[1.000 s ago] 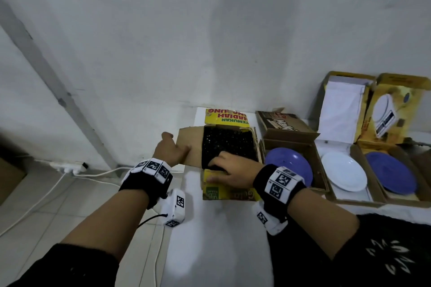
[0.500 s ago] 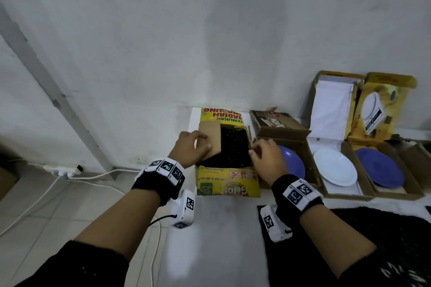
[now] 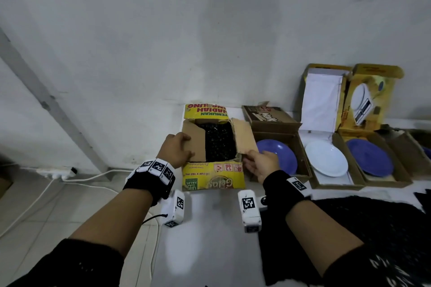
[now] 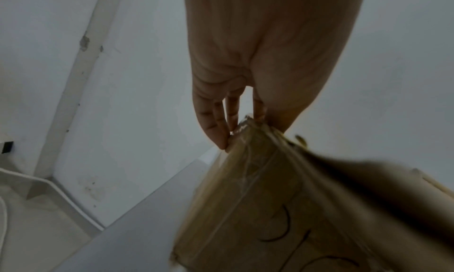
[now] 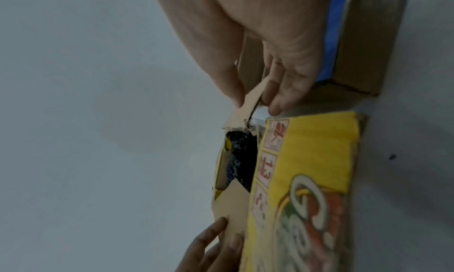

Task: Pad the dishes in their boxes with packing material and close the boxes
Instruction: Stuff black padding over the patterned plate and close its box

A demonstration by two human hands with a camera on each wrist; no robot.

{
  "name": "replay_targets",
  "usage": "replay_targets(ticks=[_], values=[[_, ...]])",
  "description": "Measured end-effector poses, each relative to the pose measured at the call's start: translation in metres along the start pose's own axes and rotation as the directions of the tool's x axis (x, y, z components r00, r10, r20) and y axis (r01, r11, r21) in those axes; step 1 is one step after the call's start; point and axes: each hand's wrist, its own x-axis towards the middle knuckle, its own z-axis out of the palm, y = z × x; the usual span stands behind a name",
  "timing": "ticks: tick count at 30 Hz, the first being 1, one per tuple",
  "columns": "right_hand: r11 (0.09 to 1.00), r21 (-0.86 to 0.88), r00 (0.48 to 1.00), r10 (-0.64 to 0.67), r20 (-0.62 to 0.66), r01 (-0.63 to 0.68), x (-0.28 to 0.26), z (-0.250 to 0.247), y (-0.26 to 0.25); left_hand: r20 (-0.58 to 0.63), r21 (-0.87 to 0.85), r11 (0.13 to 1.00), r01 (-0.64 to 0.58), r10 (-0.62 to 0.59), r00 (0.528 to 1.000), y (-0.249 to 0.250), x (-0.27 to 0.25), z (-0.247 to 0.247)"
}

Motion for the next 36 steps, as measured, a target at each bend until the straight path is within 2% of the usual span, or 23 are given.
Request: replay_targets(ticks=[2, 4, 5, 6, 8, 9, 10, 11, 13, 15, 16, 17, 19, 20, 21, 24, 26, 27, 31, 33, 36], values=[[0.994, 0.078, 0.997, -0.071, -0.044, 0.074, 0.001, 0.002, -0.001, -0.010, -0.013, 1.000, -0.001, 0.001, 1.000, -0.002, -0.001, 0.001], [0.963, -0.088, 0.965, -0.259, -0.044, 0.255, 0.000, 0.000, -0.001, -0.017, -0.038, 0.999, -0.009, 0.008, 1.000, -0.003, -0.001, 0.002], [0.900, -0.209, 0.922, -0.386, 0.024, 0.382, -0.001, -0.002, 0.000, -0.024, -0.059, 0.998, -0.010, 0.008, 1.000, -0.003, -0.002, 0.003], [0.801, -0.304, 0.855, -0.501, 0.134, 0.516, -0.003, -0.003, 0.001, -0.032, -0.085, 0.996, -0.007, 0.004, 0.999, -0.003, -0.002, 0.003], [0.518, -0.415, 0.662, -0.629, 0.407, 0.748, -0.007, -0.006, 0.000, -0.043, -0.158, 0.987, 0.002, -0.009, 0.999, -0.003, -0.004, 0.003], [0.344, -0.454, 0.560, -0.632, 0.536, 0.822, -0.004, -0.007, -0.001, -0.046, -0.196, 0.981, 0.000, -0.009, 0.999, -0.003, -0.006, 0.003], [0.170, -0.485, 0.485, -0.582, 0.653, 0.858, -0.001, -0.009, -0.003, -0.047, -0.228, 0.974, -0.005, -0.006, 0.999, -0.004, -0.007, 0.003], [0.025, -0.500, 0.446, -0.493, 0.747, 0.866, 0.002, -0.012, -0.005, -0.046, -0.255, 0.967, -0.011, -0.001, 0.999, -0.005, -0.008, 0.003], [-0.241, -0.489, 0.425, -0.274, 0.863, 0.838, 0.007, -0.018, -0.012, -0.034, -0.308, 0.951, -0.011, 0.000, 0.999, -0.008, -0.009, 0.001], [-0.484, -0.407, 0.401, -0.121, 0.908, 0.775, 0.010, -0.022, -0.018, -0.010, -0.365, 0.931, 0.007, -0.012, 1.000, -0.011, -0.010, -0.001], [-0.539, -0.367, 0.385, -0.084, 0.919, 0.759, 0.011, -0.022, -0.019, -0.002, -0.385, 0.923, 0.015, -0.017, 1.000, -0.012, -0.010, -0.002], [-0.550, -0.344, 0.372, -0.065, 0.926, 0.761, 0.011, -0.023, -0.021, 0.001, -0.398, 0.917, 0.020, -0.021, 1.000, -0.014, -0.010, -0.002], [-0.470, -0.340, 0.346, -0.077, 0.935, 0.814, 0.014, -0.027, -0.022, 0.007, -0.418, 0.908, 0.027, -0.026, 1.000, -0.017, -0.010, -0.002], [-0.384, -0.353, 0.335, -0.116, 0.935, 0.853, 0.017, -0.029, -0.023, 0.006, -0.428, 0.904, 0.028, -0.028, 1.000, -0.018, -0.010, -0.001], [-0.268, -0.382, 0.348, -0.167, 0.923, 0.884, 0.019, -0.031, -0.025, 0.004, -0.440, 0.897, 0.026, -0.028, 1.000, -0.019, -0.010, 0.000], [0.174, -0.497, 0.526, -0.260, 0.810, 0.850, 0.021, -0.028, -0.032, -0.003, -0.485, 0.874, 0.035, -0.042, 0.999, -0.020, -0.008, 0.001], [0.367, -0.530, 0.639, -0.317, 0.701, 0.764, 0.019, -0.014, -0.031, -0.004, -0.504, 0.862, 0.062, -0.074, 0.997, -0.021, -0.002, 0.000], [0.417, -0.546, 0.682, -0.349, 0.643, 0.727, 0.019, -0.006, -0.029, -0.001, -0.513, 0.855, 0.078, -0.092, 0.996, -0.022, 0.001, -0.001], [0.484, -0.662, 0.818, -0.400, 0.414, 0.572, 0.029, 0.020, -0.025, -0.029, -0.465, 0.882, 0.073, -0.097, 0.995, -0.018, 0.014, -0.006], [0.539, -0.683, 0.869, -0.353, 0.347, 0.492, 0.035, 0.024, -0.020, -0.029, -0.444, 0.893, 0.075, -0.098, 0.995, -0.014, 0.025, -0.010], [0.670, -0.640, 0.925, -0.234, 0.299, 0.376, 0.038, 0.024, -0.015, -0.043, -0.423, 0.904, 0.065, -0.092, 0.995, -0.008, 0.047, -0.017]])
